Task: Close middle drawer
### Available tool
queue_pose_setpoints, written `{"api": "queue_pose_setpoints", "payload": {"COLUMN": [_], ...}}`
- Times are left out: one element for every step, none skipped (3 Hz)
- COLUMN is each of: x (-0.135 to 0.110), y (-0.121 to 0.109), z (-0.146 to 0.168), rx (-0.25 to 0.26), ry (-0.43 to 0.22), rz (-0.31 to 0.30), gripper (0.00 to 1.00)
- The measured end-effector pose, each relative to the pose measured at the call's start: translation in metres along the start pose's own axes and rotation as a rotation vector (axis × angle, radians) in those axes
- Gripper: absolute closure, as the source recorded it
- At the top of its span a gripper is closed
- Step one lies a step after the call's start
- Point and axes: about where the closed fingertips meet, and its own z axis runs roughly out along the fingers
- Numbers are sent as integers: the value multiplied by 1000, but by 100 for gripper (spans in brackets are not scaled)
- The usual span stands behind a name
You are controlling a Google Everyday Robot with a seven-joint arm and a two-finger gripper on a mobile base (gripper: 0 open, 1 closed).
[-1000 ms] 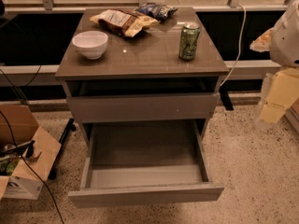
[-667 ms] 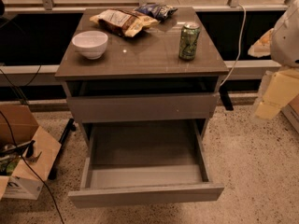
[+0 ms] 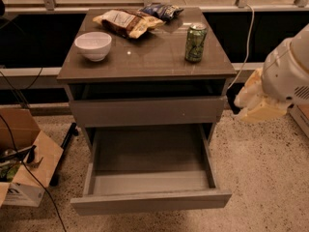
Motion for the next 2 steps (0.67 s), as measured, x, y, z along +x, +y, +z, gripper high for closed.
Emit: {"api": "queue_pose_setpoints", "payload": {"x": [19, 54], "y": [14, 27], "z": [47, 123], "rx": [-38, -112], "ry": [-56, -76], "rz": [-19, 22], "gripper": [87, 100]}}
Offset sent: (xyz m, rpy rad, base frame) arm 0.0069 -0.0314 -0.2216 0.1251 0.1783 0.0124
